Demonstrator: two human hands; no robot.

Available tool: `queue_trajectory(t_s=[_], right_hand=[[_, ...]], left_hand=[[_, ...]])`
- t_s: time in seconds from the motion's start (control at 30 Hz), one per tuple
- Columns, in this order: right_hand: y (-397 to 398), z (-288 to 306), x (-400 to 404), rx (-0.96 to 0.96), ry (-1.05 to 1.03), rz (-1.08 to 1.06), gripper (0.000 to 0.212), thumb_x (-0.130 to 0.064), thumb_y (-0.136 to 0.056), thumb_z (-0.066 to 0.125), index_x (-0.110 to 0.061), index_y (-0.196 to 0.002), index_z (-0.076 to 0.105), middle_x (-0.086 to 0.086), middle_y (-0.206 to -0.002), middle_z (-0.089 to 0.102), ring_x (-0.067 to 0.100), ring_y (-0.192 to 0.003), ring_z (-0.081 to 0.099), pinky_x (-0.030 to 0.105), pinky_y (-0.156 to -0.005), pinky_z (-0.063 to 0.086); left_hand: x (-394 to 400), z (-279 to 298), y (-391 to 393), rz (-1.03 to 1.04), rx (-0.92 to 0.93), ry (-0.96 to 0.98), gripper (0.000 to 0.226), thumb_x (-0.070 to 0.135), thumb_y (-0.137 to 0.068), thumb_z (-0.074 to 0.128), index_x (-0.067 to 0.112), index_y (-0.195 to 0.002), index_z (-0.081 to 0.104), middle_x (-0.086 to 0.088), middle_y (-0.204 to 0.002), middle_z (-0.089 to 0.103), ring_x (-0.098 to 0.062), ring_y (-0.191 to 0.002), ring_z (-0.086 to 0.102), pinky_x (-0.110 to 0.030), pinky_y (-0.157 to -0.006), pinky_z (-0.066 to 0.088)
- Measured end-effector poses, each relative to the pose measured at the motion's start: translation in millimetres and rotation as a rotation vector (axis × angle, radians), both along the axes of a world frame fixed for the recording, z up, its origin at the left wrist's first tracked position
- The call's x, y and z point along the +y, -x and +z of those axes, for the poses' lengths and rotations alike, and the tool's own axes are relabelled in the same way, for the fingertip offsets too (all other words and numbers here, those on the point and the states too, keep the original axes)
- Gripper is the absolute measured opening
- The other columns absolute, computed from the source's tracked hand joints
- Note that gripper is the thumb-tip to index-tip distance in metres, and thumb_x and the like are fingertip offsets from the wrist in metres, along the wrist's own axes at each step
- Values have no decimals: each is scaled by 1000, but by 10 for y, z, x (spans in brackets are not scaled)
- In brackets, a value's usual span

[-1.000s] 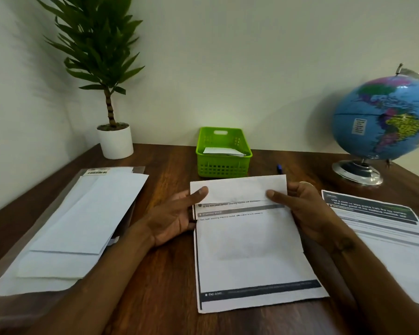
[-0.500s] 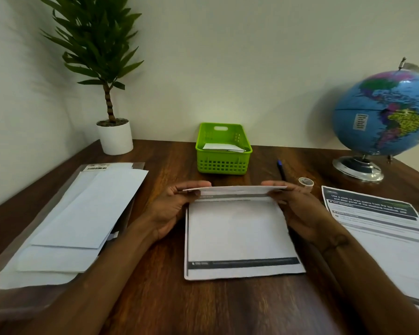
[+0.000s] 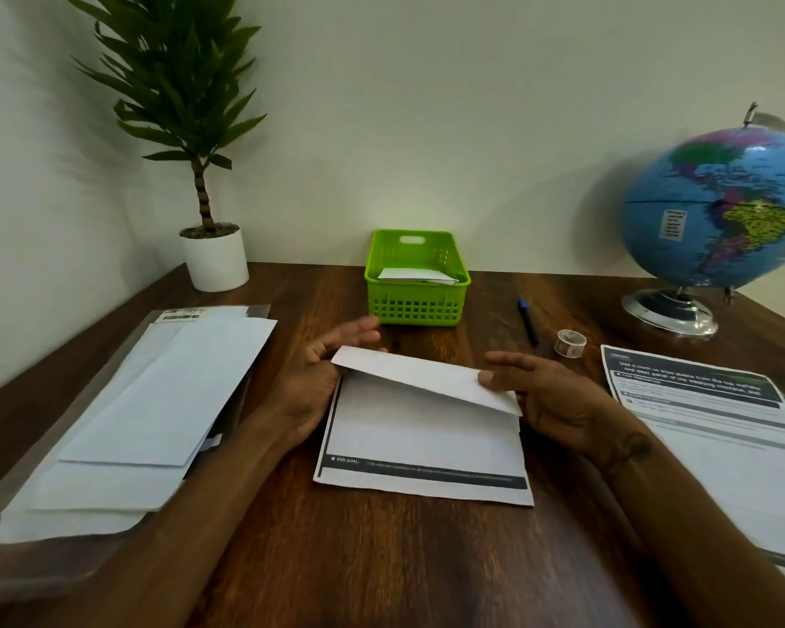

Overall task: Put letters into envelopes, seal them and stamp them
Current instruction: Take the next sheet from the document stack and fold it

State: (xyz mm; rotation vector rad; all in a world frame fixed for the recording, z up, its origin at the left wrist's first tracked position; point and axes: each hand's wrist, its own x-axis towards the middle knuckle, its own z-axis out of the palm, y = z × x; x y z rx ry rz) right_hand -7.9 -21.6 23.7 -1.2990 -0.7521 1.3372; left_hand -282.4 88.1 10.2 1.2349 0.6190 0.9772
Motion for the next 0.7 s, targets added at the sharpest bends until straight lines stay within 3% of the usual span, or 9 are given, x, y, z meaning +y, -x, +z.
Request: queue_trajectory(t_s=[0.1, 0.2, 0.27, 0.4, 0.47, 0.6, 0.7], right_hand=[[-6, 12, -17, 56, -74, -44, 66, 3, -69, 79, -9, -132, 64, 18, -115, 77, 33, -100, 77, 42, -72, 67], [-34, 37, -10, 61, -145, -151, 63, 3, -69, 79, -9, -129, 65, 17, -113, 78, 31, -95, 78, 38, -70, 67], [-31, 27, 1, 57, -160, -199, 60, 4, -74, 78, -7, -131, 64, 18, -119, 76, 33, -103, 75, 38, -75, 67], [-49, 5, 17, 78, -165, -194, 64, -2, -71, 80, -6, -132, 64, 16, -121, 76, 33, -107, 75, 39, -79, 66], [-79, 4, 24, 63, -152, -120, 64, -2, -73, 81, -9, -134, 63, 13, -122, 76, 30, -109, 75, 39, -78, 66], [-123, -26, 41, 20, -136, -68, 45, 3, -86, 73, -13, -128, 67, 8, -119, 78, 23, -99, 78, 32, -67, 64], [-138, -38, 49, 50, -143, -76, 29, 4, -92, 66, -11, -114, 76, 12, -120, 77, 27, -98, 79, 36, -74, 65]], left_hand=[[3, 64, 25, -82, -131, 307, 31, 23, -102, 52, 24, -131, 62, -9, -117, 74, -23, -104, 72, -37, -81, 62], [-30, 67, 43, -206, -116, 363, 45, 42, -102, 51, 11, -131, 65, -12, -122, 71, -26, -110, 69, -43, -96, 56], [-71, 53, 21, -224, 9, 270, 42, 31, -96, 64, 9, -131, 64, -13, -127, 70, -28, -117, 68, -42, -96, 57], [-94, 23, -3, -102, 192, 191, 48, 7, -79, 77, 7, -125, 64, -14, -119, 73, -25, -105, 72, -33, -84, 61], [-84, 31, 3, -41, 197, 207, 40, 1, -84, 74, 7, -122, 65, -14, -121, 72, -29, -110, 70, -39, -89, 60], [-63, 48, 20, 10, 87, 303, 37, -5, -86, 71, 5, -121, 64, -15, -122, 69, -32, -105, 71, -37, -68, 64], [-61, 57, 20, 8, 49, 322, 30, -9, -89, 63, 6, -114, 68, -17, -119, 71, -29, -102, 71, -39, -72, 65]])
